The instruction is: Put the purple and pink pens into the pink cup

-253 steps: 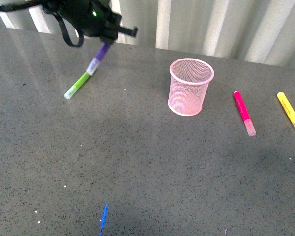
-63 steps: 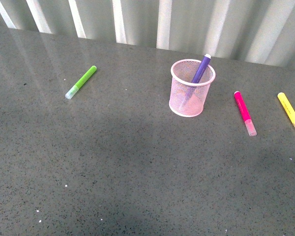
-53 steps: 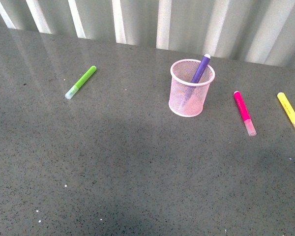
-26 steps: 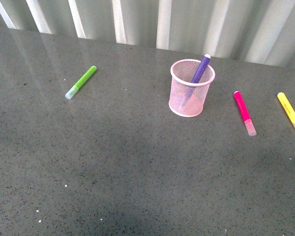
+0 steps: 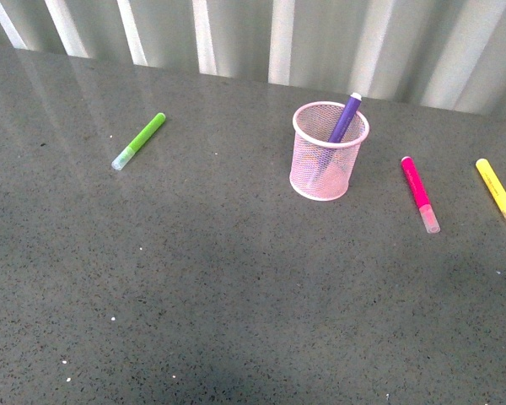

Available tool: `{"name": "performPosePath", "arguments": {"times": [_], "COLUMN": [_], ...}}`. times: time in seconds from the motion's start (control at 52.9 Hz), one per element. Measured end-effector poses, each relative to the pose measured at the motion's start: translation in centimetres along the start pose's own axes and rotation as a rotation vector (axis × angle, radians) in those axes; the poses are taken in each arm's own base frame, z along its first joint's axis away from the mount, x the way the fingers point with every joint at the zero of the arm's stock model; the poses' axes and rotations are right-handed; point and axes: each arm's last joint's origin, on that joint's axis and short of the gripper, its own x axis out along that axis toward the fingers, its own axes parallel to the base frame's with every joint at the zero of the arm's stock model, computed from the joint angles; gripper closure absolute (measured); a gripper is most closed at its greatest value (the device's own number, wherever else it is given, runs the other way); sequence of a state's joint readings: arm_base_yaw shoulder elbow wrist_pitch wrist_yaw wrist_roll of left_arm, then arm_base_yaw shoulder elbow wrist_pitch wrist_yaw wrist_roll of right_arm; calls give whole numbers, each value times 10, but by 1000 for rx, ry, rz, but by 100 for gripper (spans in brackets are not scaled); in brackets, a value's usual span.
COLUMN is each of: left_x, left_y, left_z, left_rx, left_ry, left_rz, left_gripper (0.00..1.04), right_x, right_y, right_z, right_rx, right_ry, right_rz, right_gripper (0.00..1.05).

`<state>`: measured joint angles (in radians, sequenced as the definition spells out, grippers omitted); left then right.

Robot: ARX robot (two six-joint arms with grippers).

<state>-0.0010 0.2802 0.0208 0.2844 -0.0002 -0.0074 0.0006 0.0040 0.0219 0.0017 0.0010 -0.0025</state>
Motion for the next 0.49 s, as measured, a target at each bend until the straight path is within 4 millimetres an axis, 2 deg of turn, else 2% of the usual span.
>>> {"name": "performPosePath", "arguments": {"times": [0.359, 0.492], "left_x": [-7, -17], "left_y": [0, 0], "left_z": [0, -5], "left_rx": [0, 0], "left_ry": [0, 29], "left_rz": [0, 0], "left_gripper": [101, 101], "right_x": [0, 0], "right_y": [0, 0], "right_z": [0, 0], "right_rx": [0, 0], "right_ry": [0, 0], "right_rz": [0, 0], "right_gripper": [7, 7]}}
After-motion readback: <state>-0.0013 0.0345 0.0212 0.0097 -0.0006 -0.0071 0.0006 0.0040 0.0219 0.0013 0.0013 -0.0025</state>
